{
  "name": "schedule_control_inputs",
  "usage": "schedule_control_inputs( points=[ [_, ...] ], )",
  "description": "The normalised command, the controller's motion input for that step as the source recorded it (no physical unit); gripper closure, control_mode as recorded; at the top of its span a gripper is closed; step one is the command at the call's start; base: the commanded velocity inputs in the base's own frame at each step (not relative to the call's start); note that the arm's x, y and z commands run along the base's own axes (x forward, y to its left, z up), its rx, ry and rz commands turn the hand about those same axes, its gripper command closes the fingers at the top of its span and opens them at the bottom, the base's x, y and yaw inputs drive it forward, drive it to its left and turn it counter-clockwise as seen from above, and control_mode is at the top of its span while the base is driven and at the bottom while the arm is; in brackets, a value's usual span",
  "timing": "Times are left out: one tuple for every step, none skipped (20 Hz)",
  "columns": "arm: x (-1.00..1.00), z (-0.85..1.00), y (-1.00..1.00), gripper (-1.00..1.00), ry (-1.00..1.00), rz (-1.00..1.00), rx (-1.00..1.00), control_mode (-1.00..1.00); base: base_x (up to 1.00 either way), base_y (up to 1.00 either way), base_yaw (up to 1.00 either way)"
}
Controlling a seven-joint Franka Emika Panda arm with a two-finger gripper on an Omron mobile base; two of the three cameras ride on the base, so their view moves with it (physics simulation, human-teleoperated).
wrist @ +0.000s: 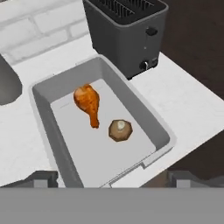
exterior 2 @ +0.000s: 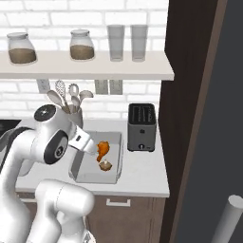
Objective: Place one mushroom and one chicken drumstick in each tupperware on the nearby counter, to pack two identical lunches.
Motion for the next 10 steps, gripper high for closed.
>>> schedule_control_inputs(
  points=[
    [-0.89, 0.89, 0.16, -1.00, -0.37, 0.00, 0.00, -1.00, 0.00, 0.00, 0.00],
    [-0.89, 0.87, 0.18, -1.00, -0.37, 0.00, 0.00, -1.00, 0.00, 0.00, 0.00],
    [-0.86, 0.90, 0.18, -1.00, -0.30, 0.00, 0.00, -1.00, 0.00, 0.00, 0.00],
    [-0.91, 0.94, 0.25, -1.00, -0.22, 0.00, 0.00, -1.00, 0.00, 0.00, 0.00],
    [-0.97, 0.94, 0.21, -1.00, -0.08, 0.01, 0.00, -1.00, 0.00, 0.00, 0.00],
    [-1.00, 0.85, 0.33, -1.00, -0.04, 0.06, 0.00, -1.00, 0.00, 0.00, 0.00],
    [-1.00, 0.73, 0.34, -1.00, 0.00, 0.07, 0.00, -1.00, 0.00, 0.00, 0.00],
    [0.00, 0.00, 0.00, -1.00, 0.00, 0.00, 0.00, 1.00, -1.00, 0.36, 0.09],
    [0.00, 0.00, 0.00, -1.00, 0.00, 0.00, 0.00, 1.00, -1.00, 0.37, 0.12],
    [0.00, 0.00, 0.00, -1.00, 0.00, 0.00, 0.00, 1.00, -1.00, 0.31, 0.15]
  ],
)
